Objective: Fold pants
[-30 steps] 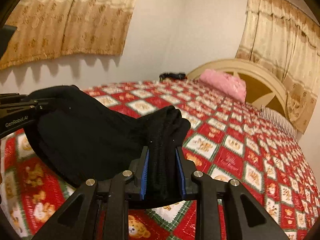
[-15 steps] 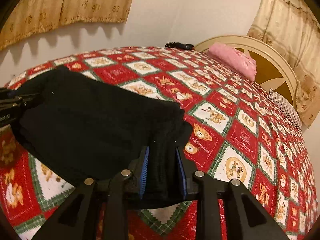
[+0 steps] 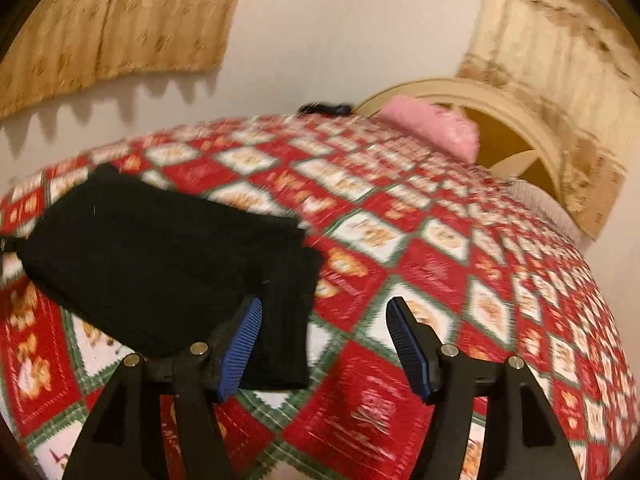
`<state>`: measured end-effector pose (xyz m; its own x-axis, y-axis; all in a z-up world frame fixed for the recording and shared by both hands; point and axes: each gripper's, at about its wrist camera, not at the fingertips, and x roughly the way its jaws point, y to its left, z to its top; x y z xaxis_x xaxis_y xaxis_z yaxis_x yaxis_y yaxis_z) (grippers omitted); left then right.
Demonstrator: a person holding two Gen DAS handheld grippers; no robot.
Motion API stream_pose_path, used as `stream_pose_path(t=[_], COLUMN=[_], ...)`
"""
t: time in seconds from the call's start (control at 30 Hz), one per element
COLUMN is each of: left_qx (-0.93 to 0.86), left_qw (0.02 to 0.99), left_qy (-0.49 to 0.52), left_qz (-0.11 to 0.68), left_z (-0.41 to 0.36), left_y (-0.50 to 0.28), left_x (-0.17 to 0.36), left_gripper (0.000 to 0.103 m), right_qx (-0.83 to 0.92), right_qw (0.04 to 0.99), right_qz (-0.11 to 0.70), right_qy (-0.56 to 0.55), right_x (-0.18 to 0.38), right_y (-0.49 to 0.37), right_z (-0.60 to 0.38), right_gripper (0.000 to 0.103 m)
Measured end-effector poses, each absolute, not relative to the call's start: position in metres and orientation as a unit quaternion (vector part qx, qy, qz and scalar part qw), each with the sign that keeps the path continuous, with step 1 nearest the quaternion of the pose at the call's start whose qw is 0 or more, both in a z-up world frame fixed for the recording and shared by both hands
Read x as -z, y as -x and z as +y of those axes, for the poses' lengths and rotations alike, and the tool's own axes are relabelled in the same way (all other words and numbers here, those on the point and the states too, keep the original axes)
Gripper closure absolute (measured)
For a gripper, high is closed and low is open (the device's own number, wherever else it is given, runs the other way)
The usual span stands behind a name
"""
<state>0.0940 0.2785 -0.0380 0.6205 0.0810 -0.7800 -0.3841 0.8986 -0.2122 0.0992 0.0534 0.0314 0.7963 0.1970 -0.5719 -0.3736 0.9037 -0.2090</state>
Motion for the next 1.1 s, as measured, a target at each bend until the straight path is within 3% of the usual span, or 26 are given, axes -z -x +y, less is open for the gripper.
stream_pose_path(t=[0.1, 0.13, 0.17, 0.2, 0.3, 0.37, 0.47, 0.7, 1.1], left_qx=[-0.151, -0.149, -0.147, -0.141, -0.106, -0.075, -0.074, -0.103, -0.094], left_qw=[0.897, 0.907, 0.914, 0.921, 0.937, 0.946, 0.948, 0.886, 0.893], left_qy=[0.151, 0.14, 0.131, 0.12, 0.115, 0.103, 0.068, 0.131, 0.134], left_qz=[0.387, 0.369, 0.356, 0.342, 0.312, 0.297, 0.303, 0.433, 0.42], left_z=[0.276, 0.274, 0.271, 0.266, 0.255, 0.242, 0.227, 0.246, 0.246], left_y=[-0.087, -0.088, -0.09, -0.097, -0.119, -0.135, -0.161, -0.179, -0.159], left_x=[0.021, 0.013, 0.005, -0.005, -0.019, -0.024, -0.017, 0.051, 0.053], left_gripper=[0.004, 0.004, 0.004, 0.004, 0.004, 0.004, 0.004, 0.002, 0.0], right_qx=[-0.205, -0.219, -0.241, -0.252, -0.265, -0.254, -0.263, -0.257, -0.263], right_qw=[0.939, 0.937, 0.929, 0.921, 0.899, 0.877, 0.873, 0.881, 0.881], right_qz=[0.256, 0.253, 0.262, 0.277, 0.336, 0.4, 0.408, 0.39, 0.388], right_qy=[0.106, 0.102, 0.104, 0.107, 0.091, 0.083, 0.043, 0.07, 0.062], right_x=[-0.046, -0.048, -0.047, -0.044, -0.019, 0.009, 0.012, 0.016, 0.011], right_y=[-0.089, -0.088, -0.09, -0.094, -0.111, -0.125, -0.128, -0.122, -0.111], right_z=[0.055, 0.061, 0.072, 0.08, 0.096, 0.097, 0.085, 0.094, 0.081], right_gripper=[0.038, 0.045, 0.063, 0.072, 0.084, 0.084, 0.084, 0.084, 0.084])
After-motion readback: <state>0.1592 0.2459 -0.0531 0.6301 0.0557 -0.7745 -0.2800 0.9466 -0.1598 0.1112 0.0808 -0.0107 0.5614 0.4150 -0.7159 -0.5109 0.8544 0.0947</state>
